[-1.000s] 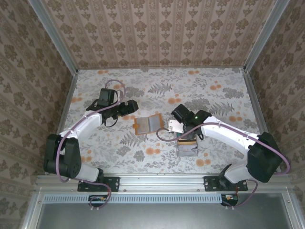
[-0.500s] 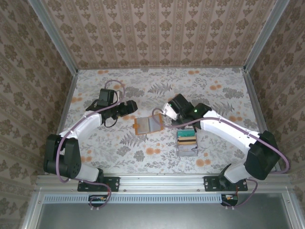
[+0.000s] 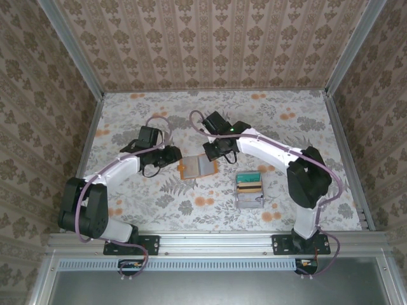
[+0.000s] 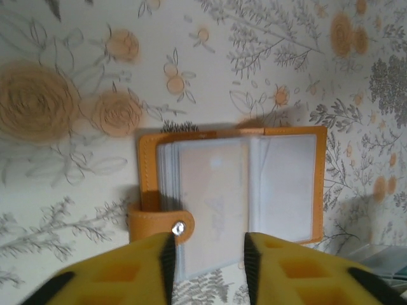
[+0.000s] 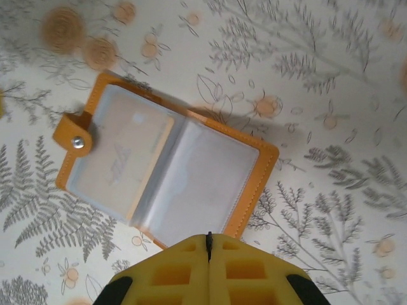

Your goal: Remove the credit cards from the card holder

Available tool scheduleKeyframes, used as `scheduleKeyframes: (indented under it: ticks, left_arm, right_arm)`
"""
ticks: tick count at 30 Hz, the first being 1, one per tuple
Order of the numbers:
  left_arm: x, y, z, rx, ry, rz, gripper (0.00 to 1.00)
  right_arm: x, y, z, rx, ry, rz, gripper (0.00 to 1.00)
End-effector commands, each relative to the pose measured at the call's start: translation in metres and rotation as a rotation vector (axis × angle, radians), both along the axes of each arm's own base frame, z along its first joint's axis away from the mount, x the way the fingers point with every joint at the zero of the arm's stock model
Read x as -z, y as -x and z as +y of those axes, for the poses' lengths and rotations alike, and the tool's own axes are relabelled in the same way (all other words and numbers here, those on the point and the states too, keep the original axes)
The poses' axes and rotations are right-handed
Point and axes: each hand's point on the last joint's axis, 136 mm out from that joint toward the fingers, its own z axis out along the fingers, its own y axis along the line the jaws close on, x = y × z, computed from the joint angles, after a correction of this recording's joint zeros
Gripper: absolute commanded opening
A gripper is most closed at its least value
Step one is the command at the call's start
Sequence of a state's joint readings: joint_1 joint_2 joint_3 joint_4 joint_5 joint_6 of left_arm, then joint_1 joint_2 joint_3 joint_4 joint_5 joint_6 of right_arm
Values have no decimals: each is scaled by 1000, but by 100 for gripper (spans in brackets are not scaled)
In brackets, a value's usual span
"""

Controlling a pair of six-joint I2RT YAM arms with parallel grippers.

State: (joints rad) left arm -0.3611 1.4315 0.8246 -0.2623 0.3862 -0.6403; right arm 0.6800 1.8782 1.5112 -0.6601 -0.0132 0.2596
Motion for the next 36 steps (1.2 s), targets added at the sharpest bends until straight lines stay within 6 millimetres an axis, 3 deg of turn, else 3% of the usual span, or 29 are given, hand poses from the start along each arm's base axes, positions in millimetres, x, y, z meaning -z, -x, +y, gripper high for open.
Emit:
scheduleKeyframes:
  ticks: [1,5,12,24,36]
  left_arm:
    - [11,13,-7,23,-3,56,23]
    - [21,20,-15,50,-17,86,16]
    - [39,26,-20,84,-39,142,15]
    - [57,31,-17,113,-105,178,18]
    - [60,28,-25,135,-79,177,19]
  right_arm:
    - [24,1,-7,172,-51,149,0]
    - [48,6,-11,216,-44,221,0]
    - [74,7,-20,257,6,257,0]
    - [92,11,-20,275,6,289,0]
    - [101,17,-21,276,15,314,0]
